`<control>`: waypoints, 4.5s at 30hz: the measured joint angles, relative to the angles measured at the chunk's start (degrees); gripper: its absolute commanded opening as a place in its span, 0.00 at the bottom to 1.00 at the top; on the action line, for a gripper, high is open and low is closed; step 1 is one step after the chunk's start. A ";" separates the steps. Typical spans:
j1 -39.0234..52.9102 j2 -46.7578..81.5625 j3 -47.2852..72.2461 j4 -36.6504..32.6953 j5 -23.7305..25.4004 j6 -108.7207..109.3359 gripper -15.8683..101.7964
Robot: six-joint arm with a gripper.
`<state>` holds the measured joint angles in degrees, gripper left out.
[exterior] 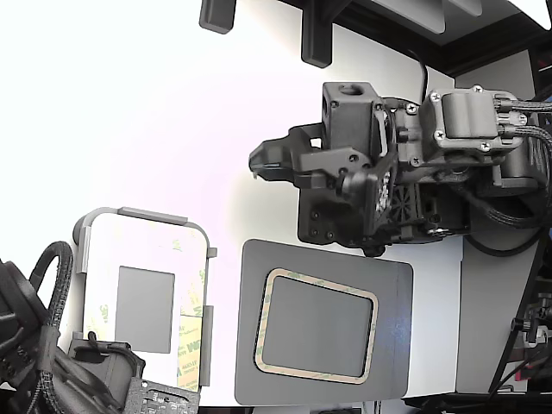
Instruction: Peel off protective film from adhesive tape.
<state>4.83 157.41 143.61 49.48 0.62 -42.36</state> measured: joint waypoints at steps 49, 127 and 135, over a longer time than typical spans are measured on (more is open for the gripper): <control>21.18 -36.74 -14.24 -14.24 2.81 -56.87 0.05; 31.11 -57.48 -21.62 -22.50 1.49 -62.14 0.05; 31.29 -58.45 -22.68 -23.20 1.05 -62.49 0.05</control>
<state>36.12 98.96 120.94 26.28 1.67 -104.85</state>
